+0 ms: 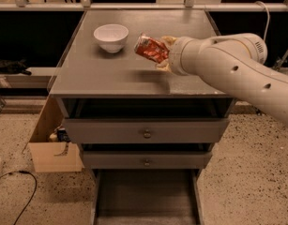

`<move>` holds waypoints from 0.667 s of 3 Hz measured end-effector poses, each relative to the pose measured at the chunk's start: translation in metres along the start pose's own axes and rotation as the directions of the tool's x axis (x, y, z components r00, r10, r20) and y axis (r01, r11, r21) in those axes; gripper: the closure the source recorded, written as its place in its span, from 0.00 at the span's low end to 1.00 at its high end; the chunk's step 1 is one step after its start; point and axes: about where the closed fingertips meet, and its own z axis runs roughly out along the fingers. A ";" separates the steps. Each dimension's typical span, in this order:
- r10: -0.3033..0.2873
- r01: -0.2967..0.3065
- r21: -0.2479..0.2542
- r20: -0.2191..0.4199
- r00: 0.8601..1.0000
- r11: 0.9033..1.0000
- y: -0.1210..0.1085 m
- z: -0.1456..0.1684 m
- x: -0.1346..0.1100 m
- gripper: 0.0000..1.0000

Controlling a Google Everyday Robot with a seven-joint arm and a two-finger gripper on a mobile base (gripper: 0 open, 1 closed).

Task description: Pick coke can from bottom drawer and place on counter

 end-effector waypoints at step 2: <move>0.000 0.000 0.000 0.000 1.000 1.000 0.000 0.000 0.000 0.62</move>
Offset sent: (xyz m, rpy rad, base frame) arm 0.0000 0.0000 0.0000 0.0000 0.0000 0.0000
